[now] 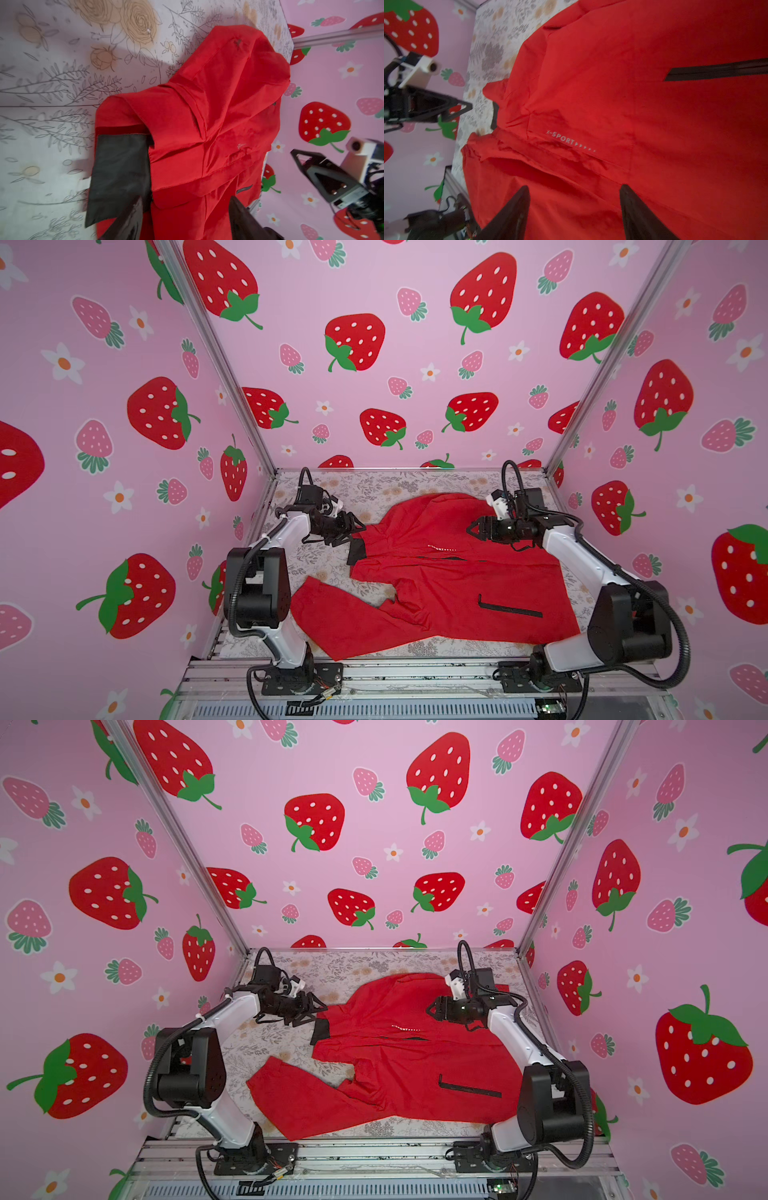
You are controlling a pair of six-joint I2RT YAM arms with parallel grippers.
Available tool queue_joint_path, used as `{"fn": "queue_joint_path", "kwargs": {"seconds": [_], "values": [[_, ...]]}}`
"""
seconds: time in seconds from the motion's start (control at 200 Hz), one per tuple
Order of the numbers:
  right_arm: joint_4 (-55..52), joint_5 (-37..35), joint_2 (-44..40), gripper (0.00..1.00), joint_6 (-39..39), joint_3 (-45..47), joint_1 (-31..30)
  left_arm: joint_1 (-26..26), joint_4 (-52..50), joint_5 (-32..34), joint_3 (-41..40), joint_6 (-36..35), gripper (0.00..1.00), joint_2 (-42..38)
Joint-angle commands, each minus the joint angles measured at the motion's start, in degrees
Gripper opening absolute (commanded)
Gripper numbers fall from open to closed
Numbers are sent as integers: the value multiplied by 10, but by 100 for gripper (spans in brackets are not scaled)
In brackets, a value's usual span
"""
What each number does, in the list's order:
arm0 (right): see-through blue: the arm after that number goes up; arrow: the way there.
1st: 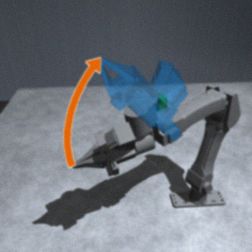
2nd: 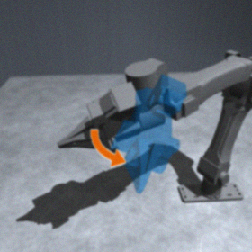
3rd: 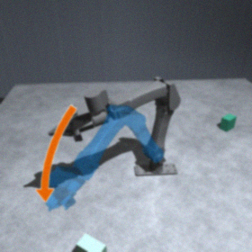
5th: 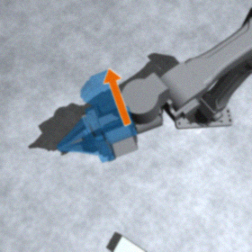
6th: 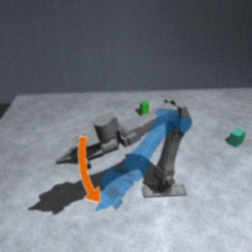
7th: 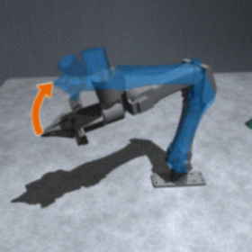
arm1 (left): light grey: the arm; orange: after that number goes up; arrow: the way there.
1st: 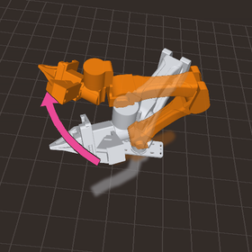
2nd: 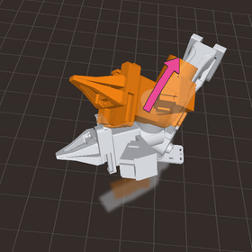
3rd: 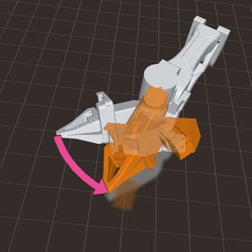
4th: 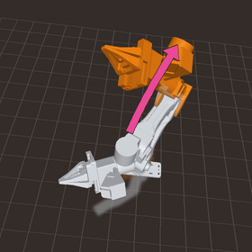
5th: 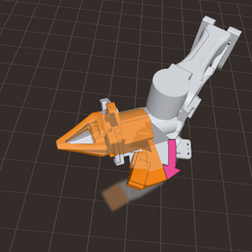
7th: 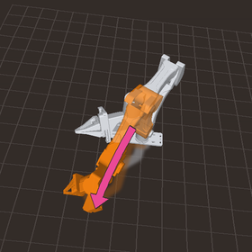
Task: Unzip the jacket
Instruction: Flatten out the jacket at the center of the board.
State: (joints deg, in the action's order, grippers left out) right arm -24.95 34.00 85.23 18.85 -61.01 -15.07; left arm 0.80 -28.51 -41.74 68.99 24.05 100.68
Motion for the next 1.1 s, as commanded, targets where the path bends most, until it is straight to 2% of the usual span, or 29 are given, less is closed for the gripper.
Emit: {"fn": "queue_joint_path", "kwargs": {"seconds": [0.0, 0.155, 0.26, 0.4, 0.49, 0.57, 0.685, 0.71, 0.906, 1.041, 1.056, 1.096], "values": [[16, 53, 23, 68, 12, -21, -34, 2, 69, -47, 4, 48, 59, 19], [9, 35, 42, 67, 15, -39, -64, 4, 51, 0, 29, 45, 48, 59], [25, 36, 45, 68, 27, -33, -69, 4, 19, 30, 57, 25, 46, 94], [15, 35, 57, 67, 19, -44, -69, 7, 80, -29, 57, 53, 41, 120], [18, 28, 59, 67, 18, -37, -72, 8, 108, -66, 83, 72, 29, 148], [25, 28, 65, 67, 8, -31, -79, 6, 133, -99, 112, 93, 15, 171], [-11, -13, 104, 66, -46, -46, -107, 0, 173, -138, 159, 129, 7, 207], [-24, -31, 116, 65, -57, -52, -114, 0, 177, -146, 172, 135, 2, 217], [-29, -123, 193, 63, -95, -51, -181, -8, 186, -175, 247, 167, 2, 284], [-24, -173, 228, 60, -76, -42, -209, -24, 190, -182, 279, 187, 5, 321], [-22, -178, 231, 60, -72, -40, -211, -26, 183, -179, 284, 185, 9, 325], [-20, -198, 236, 60, -60, -36, -216, -32, 164, -171, 297, 177, 12, 334]]}}
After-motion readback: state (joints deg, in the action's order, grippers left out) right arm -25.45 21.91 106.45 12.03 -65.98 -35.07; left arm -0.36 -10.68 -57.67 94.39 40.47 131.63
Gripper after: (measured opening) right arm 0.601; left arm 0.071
